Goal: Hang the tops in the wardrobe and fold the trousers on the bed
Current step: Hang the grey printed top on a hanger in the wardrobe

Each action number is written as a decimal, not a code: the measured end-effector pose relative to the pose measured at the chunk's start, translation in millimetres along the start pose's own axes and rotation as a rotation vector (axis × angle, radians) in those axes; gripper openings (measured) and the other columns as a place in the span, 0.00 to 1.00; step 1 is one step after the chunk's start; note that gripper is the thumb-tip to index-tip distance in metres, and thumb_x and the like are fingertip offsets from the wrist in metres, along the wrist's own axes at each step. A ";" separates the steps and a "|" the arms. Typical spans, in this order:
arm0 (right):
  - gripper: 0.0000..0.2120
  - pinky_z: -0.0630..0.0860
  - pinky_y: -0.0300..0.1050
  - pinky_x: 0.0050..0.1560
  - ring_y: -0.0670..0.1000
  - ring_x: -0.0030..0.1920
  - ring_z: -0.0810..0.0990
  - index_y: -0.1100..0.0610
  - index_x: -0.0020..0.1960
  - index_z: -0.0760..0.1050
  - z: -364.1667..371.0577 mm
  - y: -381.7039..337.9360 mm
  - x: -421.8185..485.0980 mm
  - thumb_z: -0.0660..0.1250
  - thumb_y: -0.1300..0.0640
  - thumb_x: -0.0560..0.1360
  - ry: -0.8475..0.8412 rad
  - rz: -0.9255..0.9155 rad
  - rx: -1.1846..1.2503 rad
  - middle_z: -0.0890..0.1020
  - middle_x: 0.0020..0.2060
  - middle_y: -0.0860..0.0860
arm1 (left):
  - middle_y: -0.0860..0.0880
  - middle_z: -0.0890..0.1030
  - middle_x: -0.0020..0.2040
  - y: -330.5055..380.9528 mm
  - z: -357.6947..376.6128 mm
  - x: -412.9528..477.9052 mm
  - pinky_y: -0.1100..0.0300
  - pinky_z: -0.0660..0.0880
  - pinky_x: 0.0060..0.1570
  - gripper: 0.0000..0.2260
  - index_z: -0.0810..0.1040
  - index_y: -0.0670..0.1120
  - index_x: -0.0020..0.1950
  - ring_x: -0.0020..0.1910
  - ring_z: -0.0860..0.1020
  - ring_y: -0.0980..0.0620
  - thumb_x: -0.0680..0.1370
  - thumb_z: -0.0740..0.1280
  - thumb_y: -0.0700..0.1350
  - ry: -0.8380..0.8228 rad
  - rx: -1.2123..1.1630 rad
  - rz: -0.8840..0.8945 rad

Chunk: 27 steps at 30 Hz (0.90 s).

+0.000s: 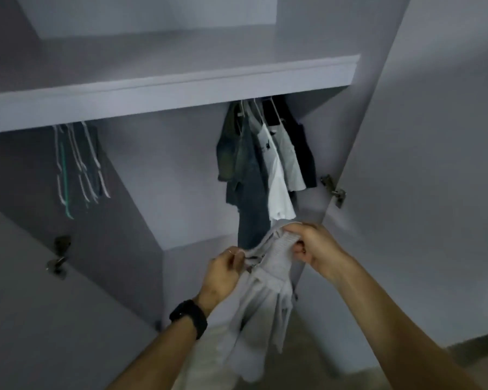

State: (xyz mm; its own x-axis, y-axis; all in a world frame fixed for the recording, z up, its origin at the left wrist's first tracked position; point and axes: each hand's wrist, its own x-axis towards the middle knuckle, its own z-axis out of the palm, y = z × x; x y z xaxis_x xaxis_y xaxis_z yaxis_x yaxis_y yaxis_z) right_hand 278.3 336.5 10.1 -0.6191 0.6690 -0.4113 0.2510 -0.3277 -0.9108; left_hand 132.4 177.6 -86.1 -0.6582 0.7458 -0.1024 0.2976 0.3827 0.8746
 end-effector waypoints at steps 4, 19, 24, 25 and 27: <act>0.10 0.60 0.36 0.23 0.43 0.24 0.65 0.53 0.36 0.77 -1.2 20.6 15.8 0.70 0.58 0.77 -0.131 0.028 -0.166 0.71 0.25 0.46 | 0.38 0.82 0.48 -5.3 -40.2 -11.5 0.47 0.76 0.53 0.08 0.80 0.40 0.50 0.48 0.78 0.41 0.81 0.62 0.39 0.123 -0.494 -0.478; 0.09 0.55 0.39 0.22 0.45 0.23 0.60 0.54 0.46 0.75 66.4 7.3 44.7 0.74 0.54 0.76 -0.278 0.136 -0.140 0.67 0.28 0.48 | 0.61 0.83 0.40 0.4 -160.0 -46.5 0.70 0.73 0.50 0.17 0.80 0.51 0.37 0.48 0.78 0.56 0.79 0.63 0.33 0.304 -0.139 -0.159; 0.10 0.58 0.40 0.24 0.45 0.25 0.63 0.52 0.42 0.73 84.5 -8.4 45.9 0.74 0.53 0.76 -0.267 0.038 -0.166 0.69 0.29 0.49 | 0.61 0.82 0.51 1.5 -184.8 -57.0 0.60 0.73 0.55 0.20 0.83 0.59 0.55 0.53 0.78 0.58 0.71 0.67 0.70 -0.051 0.439 -0.222; 0.10 0.62 0.40 0.28 0.46 0.28 0.66 0.52 0.45 0.74 88.4 -9.2 44.4 0.75 0.51 0.75 -0.267 -0.013 -0.226 0.71 0.32 0.49 | 0.58 0.79 0.52 0.1 -185.2 -56.4 0.57 0.74 0.54 0.22 0.82 0.58 0.56 0.52 0.78 0.55 0.72 0.66 0.72 -0.071 0.618 -0.206; 0.17 0.72 0.42 0.40 0.46 0.40 0.74 0.47 0.54 0.74 95.7 -8.6 40.9 0.79 0.48 0.71 -0.278 -0.158 -0.408 0.77 0.44 0.47 | 0.53 0.73 0.52 3.1 -183.2 -55.4 0.51 0.76 0.54 0.17 0.81 0.55 0.56 0.53 0.78 0.48 0.77 0.65 0.65 -0.025 0.773 -0.159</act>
State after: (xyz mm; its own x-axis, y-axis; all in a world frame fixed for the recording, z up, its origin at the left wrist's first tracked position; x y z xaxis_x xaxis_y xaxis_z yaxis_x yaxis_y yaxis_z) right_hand 179.6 302.8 4.5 -0.8331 0.4689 -0.2934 0.3741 0.0868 -0.9233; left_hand 43.1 37.6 9.1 -0.7203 0.6590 -0.2167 0.6036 0.7493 0.2724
